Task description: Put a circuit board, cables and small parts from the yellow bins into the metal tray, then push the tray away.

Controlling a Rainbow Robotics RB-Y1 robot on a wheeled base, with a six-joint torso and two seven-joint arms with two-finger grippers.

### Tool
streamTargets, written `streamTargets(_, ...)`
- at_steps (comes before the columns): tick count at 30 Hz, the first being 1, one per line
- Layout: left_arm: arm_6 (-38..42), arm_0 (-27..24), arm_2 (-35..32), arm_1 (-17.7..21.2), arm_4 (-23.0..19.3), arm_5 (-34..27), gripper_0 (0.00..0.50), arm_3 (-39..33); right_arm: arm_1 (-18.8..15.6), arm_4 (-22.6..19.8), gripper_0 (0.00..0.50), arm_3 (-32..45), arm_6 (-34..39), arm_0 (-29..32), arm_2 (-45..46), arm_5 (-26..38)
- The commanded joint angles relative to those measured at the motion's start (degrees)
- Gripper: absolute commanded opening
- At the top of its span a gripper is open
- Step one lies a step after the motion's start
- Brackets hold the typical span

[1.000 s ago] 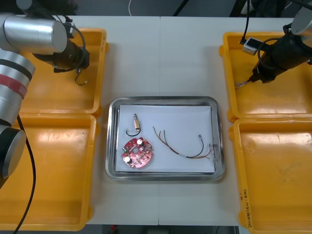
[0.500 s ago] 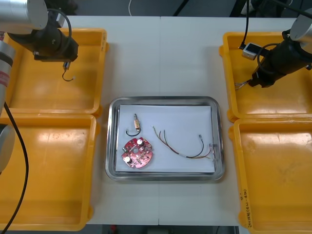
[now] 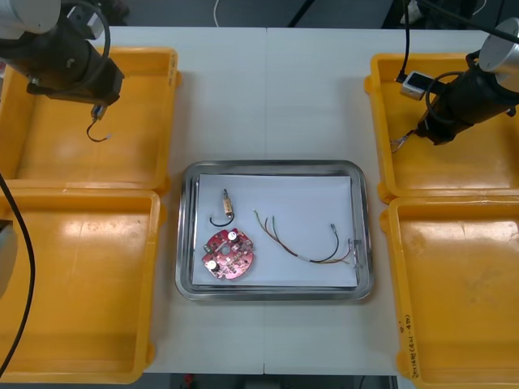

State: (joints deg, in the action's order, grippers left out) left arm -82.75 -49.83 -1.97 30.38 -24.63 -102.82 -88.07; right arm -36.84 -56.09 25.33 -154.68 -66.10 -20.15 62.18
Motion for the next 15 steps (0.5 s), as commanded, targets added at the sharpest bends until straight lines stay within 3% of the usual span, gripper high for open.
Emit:
streamTargets(1,0.8,3.6,-0.6,2.1,-1.3,-4.1,0.000,-8.3,-1.5,-0.2,0.000,0.4,-0.3,0.4,-0.7,-0.3)
streamTargets(6,5.9,6.7,0.7,1.8,-3.7,-7.2,0.003,-15.9,-1.5,-0.3,0.000,0.4,-0.3,0.4,-0.4,-0.3)
streamTargets(15,10.9,11.5,2.6,-0.4,-3.9,-7.2,0.000,-24.5,-2.9,-0.2,0.000,2.4,-0.3,0.4,1.1,1.2)
